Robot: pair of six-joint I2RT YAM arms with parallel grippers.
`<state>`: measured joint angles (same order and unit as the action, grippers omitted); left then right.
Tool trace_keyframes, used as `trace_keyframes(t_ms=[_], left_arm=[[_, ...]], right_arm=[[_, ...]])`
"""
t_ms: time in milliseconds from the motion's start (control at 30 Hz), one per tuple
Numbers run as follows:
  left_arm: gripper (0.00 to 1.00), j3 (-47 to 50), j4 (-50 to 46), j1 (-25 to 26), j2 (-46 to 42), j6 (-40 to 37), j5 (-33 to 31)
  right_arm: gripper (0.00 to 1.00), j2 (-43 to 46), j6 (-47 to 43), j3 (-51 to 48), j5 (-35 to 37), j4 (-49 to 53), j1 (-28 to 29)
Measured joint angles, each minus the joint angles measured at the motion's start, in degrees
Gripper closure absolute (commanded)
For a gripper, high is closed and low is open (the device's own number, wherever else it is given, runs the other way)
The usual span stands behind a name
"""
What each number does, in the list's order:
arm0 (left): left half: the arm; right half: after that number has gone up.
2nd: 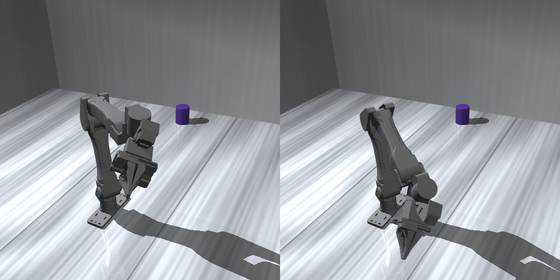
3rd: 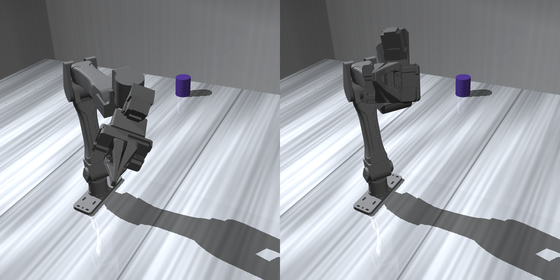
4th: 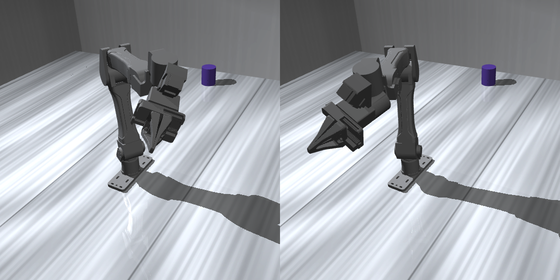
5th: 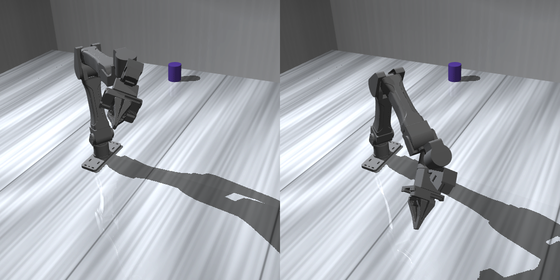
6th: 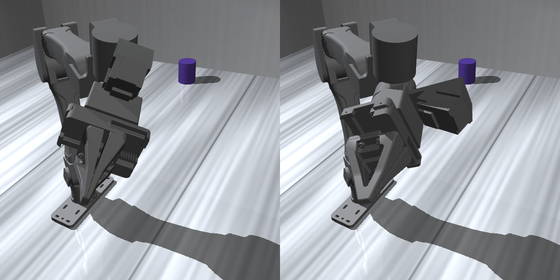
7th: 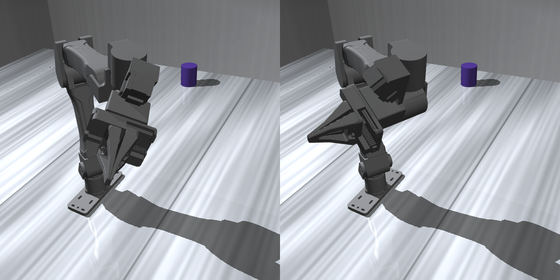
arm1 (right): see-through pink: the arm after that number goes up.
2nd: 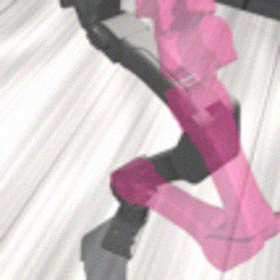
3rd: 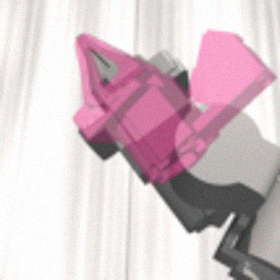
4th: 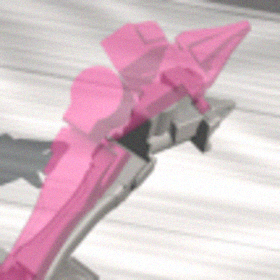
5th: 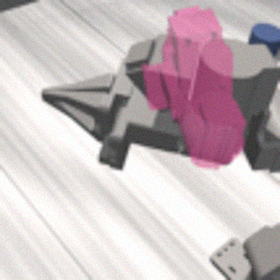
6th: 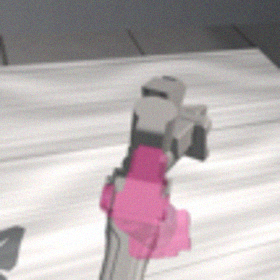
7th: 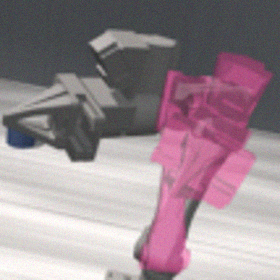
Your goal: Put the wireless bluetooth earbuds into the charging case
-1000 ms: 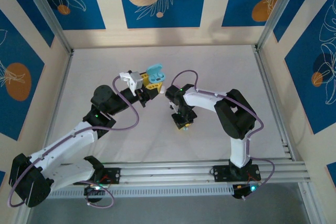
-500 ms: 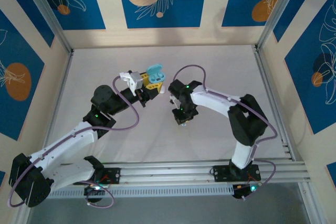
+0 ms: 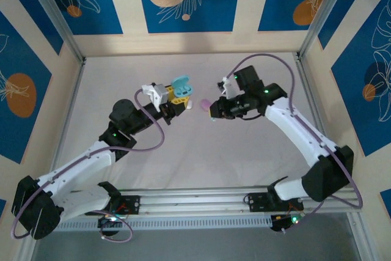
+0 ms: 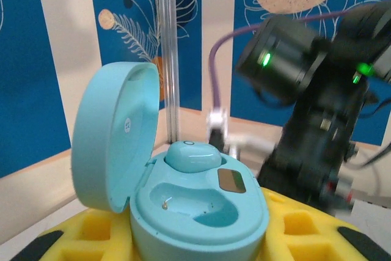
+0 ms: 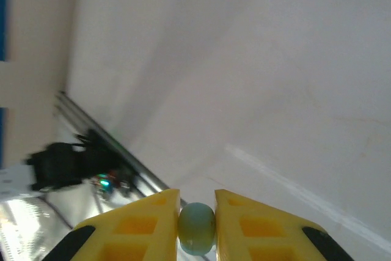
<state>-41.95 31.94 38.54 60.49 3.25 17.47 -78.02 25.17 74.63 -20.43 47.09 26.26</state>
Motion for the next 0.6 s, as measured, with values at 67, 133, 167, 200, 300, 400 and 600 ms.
trace_keyframes(t_ms=[67,133,167,200,300,400,600], left_arm=[[0.65,0.2,0.0,0.0,0.6,-0.4,0.0],[0.65,0.4,0.1,0.0,1.3,-0.7,0.1],[0.65,0.5,0.2,0.0,1.6,-0.8,0.3],[0.65,0.6,0.4,0.0,2.0,-0.9,0.6],[0.65,1.2,1.5,0.0,3.2,-0.9,1.8],[0.65,1.9,2.8,0.0,4.4,-1.2,3.2],[0.65,2.5,4.3,0.5,5.6,-2.5,4.4]], right_arm=[[0.79,2.0,1.9,1.7,-3.5,-1.4,-1.4],[0.79,3.3,3.4,3.1,-6.1,-2.8,-1.8],[0.79,3.8,4.2,3.8,-7.6,-3.7,-1.7],[0.79,4.1,5.0,4.3,-8.7,-4.3,-1.7],[0.79,4.4,7.6,6.0,-11.9,-6.9,-1.6],[0.79,4.4,9.7,6.7,-13.5,-9.3,-0.8],[0.79,2.7,12.0,9.0,-14.4,-12.3,2.3]])
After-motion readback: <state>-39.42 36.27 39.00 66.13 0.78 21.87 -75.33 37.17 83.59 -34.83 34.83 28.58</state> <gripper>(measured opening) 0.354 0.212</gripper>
